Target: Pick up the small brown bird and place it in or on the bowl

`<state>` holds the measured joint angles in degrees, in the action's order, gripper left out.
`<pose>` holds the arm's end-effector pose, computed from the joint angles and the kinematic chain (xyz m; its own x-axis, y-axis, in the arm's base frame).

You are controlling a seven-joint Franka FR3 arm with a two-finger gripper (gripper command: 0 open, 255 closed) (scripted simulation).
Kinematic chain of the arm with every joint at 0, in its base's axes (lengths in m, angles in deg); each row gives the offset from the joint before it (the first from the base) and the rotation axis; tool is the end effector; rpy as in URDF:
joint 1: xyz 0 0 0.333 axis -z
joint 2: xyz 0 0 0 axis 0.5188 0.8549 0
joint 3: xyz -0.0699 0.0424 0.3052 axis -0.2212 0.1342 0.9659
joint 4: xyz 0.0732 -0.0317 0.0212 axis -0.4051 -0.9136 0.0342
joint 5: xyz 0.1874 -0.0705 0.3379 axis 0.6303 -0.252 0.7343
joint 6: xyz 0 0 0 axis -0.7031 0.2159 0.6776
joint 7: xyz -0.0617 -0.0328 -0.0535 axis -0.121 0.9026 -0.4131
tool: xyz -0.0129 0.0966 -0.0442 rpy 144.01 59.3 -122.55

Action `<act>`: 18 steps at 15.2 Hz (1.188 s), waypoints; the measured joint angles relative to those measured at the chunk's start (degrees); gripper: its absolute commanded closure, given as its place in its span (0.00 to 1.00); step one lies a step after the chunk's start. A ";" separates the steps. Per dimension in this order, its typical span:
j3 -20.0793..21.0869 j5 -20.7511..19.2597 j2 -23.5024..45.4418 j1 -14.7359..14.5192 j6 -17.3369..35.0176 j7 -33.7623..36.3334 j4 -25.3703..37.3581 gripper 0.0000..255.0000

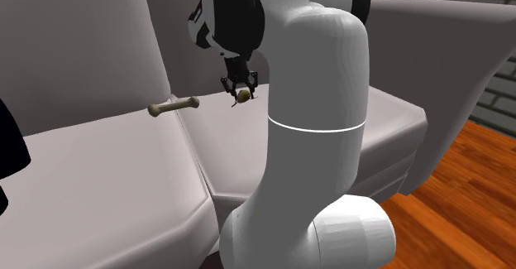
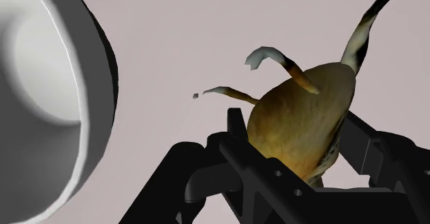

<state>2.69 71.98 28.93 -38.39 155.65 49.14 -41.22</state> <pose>0.5904 0.1596 0.4302 0.9943 0.0001 -0.1067 0.0208 -0.9809 0.1935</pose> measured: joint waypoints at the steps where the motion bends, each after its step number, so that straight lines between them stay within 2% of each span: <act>1: 0.01 0.09 -0.30 0.03 -0.60 -0.17 0.32 1.00; 18: 0.26 0.59 -1.27 -0.40 -13.02 -1.99 11.92 1.00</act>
<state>2.95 72.57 27.66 -38.79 142.63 47.14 -29.31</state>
